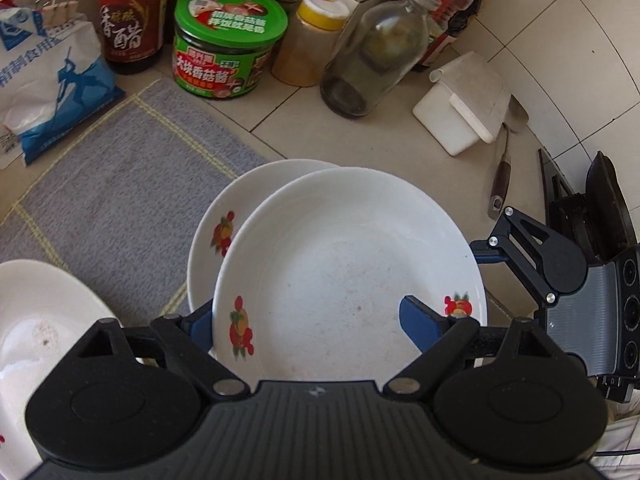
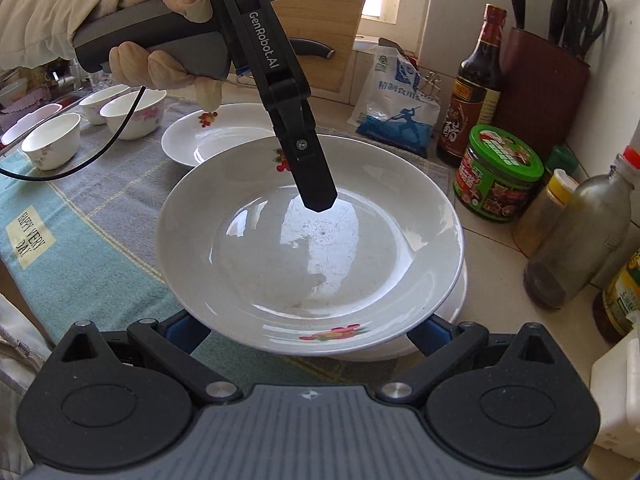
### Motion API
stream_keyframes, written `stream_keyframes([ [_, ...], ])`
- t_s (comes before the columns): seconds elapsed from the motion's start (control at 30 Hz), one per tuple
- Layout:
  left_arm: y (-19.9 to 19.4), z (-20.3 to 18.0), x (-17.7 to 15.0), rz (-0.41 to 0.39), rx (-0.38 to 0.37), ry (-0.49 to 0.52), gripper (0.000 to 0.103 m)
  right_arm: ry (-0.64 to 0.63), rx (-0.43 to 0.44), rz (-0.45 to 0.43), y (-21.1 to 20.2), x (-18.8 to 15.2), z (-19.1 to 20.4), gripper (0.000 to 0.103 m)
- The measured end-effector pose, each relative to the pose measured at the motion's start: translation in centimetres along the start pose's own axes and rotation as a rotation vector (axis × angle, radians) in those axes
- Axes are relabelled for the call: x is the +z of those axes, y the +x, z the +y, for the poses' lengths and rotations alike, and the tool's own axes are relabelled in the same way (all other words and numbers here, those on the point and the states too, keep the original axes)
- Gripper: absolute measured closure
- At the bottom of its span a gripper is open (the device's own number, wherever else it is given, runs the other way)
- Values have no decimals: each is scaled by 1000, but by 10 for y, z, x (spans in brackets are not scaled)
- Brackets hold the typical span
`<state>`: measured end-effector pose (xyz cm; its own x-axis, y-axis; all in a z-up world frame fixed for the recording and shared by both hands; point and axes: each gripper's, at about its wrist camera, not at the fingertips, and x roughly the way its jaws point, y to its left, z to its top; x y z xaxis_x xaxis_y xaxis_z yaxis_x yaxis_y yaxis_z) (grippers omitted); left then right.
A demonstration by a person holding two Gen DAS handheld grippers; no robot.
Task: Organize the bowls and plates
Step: 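Lift the large plate with the left tool and carry it over another plate, then lower the large plate onto the other plate and open the left tool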
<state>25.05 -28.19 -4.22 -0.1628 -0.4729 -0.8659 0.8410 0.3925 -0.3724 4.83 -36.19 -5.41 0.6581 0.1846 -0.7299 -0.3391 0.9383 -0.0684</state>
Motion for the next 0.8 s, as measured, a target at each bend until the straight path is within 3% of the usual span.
stream_keyframes([
  [0.23, 25, -6, 18, 34, -16, 21, 13, 39, -30, 25, 0, -9, -14, 0],
  [0.8, 52, 2, 22, 96, 15, 5, 13, 44, -22, 21, -1, -9, -20, 0],
])
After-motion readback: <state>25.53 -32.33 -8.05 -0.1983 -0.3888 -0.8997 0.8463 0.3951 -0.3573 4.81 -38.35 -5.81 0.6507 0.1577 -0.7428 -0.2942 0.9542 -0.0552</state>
